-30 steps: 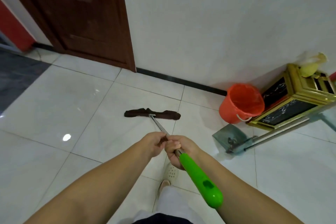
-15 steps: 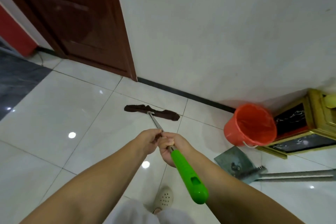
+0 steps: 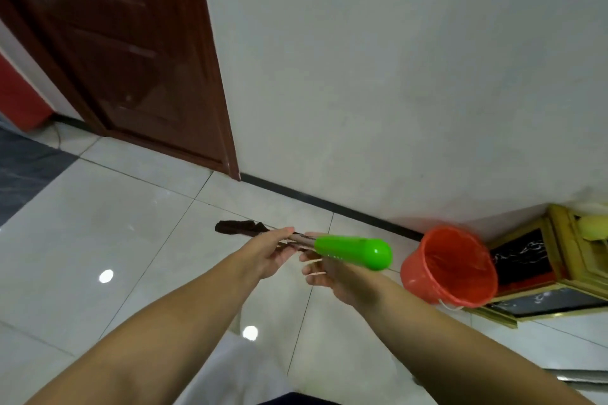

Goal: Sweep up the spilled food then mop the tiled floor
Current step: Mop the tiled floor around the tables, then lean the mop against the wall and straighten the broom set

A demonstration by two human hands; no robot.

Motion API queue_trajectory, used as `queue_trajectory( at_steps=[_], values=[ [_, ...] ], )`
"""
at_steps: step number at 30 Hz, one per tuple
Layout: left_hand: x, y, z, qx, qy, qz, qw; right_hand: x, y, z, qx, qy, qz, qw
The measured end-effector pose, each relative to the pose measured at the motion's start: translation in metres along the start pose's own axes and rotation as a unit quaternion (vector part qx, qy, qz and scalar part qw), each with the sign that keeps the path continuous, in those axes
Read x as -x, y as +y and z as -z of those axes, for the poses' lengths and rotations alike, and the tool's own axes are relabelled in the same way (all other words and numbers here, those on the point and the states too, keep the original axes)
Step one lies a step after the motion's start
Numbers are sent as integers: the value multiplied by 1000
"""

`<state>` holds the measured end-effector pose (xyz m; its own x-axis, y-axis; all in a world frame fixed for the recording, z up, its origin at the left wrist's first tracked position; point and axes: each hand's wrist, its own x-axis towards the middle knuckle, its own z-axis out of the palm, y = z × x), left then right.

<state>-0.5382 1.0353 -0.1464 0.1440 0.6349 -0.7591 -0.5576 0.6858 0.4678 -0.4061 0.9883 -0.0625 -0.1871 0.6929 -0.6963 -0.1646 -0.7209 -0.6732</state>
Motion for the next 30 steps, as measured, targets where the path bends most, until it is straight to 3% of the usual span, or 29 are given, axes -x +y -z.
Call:
queue_trajectory(
  at_steps=[5,9,12,15,19,20,24,30],
  values=[
    [-15,65,-7,25,-54,9,998,-39,-50,-32,276,51,158,947],
    [-23,117,2,-109,-72,-40,991,-79,-93,-75,419,120,197,878],
    [-37,153,20,-256,-42,-108,960,-108,-121,-107,491,155,219,829],
    [-63,192,38,-374,-15,-192,907,-136,-145,-141,516,155,243,806],
    [-92,239,49,-562,-8,-317,764,-164,-171,-169,527,153,262,794],
    [-99,250,50,-582,-14,-327,745,-171,-178,-173,529,155,262,792],
    [-123,279,44,-576,-64,-315,751,-191,-203,-178,515,176,265,796],
    [-147,309,13,-549,-64,-330,765,-216,-249,-172,502,211,298,784]
  ],
)
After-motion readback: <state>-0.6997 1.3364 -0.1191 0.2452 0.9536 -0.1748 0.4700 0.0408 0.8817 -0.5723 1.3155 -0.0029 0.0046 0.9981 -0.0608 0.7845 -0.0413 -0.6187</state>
